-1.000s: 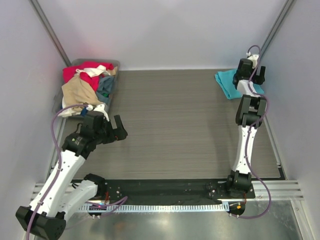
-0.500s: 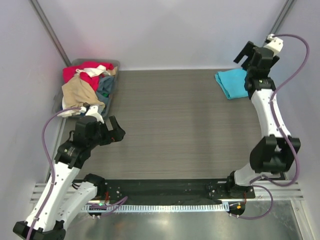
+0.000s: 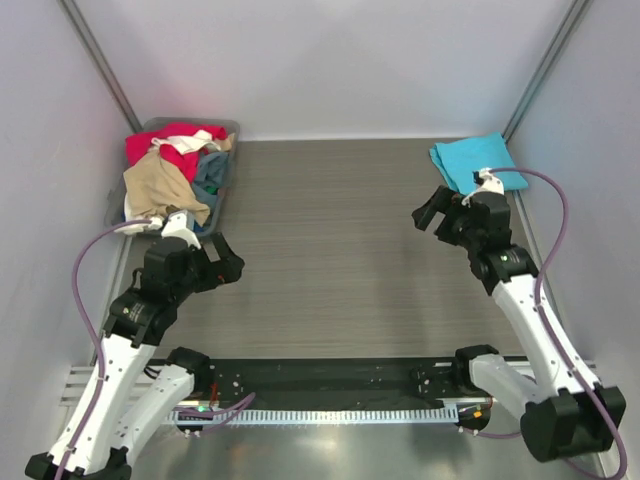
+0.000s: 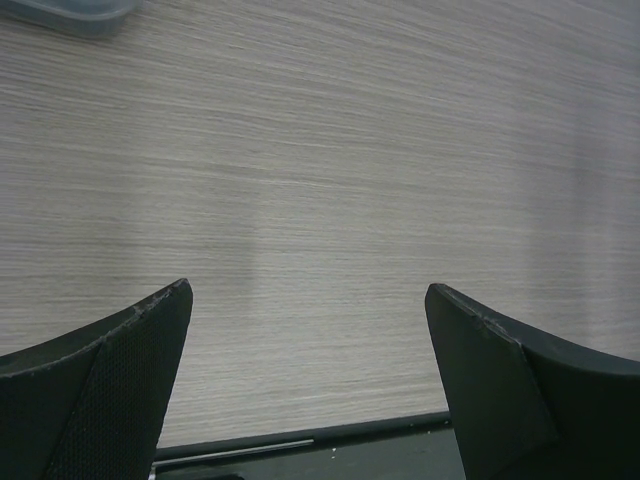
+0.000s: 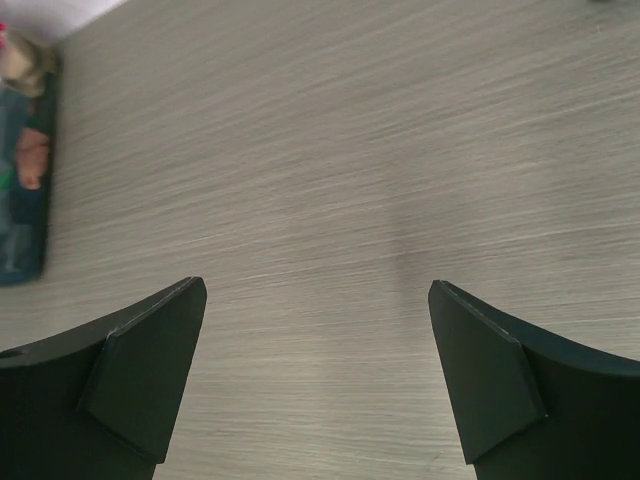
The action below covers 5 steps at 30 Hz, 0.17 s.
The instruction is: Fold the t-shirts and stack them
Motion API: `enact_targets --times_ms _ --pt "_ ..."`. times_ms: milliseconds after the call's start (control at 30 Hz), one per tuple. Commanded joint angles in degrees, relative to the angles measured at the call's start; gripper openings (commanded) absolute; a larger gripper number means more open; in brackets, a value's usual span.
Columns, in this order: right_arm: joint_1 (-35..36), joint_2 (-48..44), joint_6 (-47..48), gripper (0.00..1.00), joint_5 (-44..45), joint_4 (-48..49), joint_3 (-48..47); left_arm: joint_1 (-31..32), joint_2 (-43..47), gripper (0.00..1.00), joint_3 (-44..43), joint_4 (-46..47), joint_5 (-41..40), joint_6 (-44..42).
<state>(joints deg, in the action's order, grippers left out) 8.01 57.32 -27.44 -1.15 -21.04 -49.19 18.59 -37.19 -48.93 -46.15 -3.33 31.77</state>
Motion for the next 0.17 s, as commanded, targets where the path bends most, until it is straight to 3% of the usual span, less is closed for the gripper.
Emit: enact_targets --times_ms 0,133 --pt "-0.19 -5.19 -2.00 1.00 -4.03 0.04 1.11 -0.48 0.80 1.00 -0.38 0.01 -4.31 1.36" --pt "-0.28 -9.41 -3.15 1.00 -6.76 -0.40 3.75 -0.48 1.24 1.00 -0.64 -0.78 -8.17 2.16"
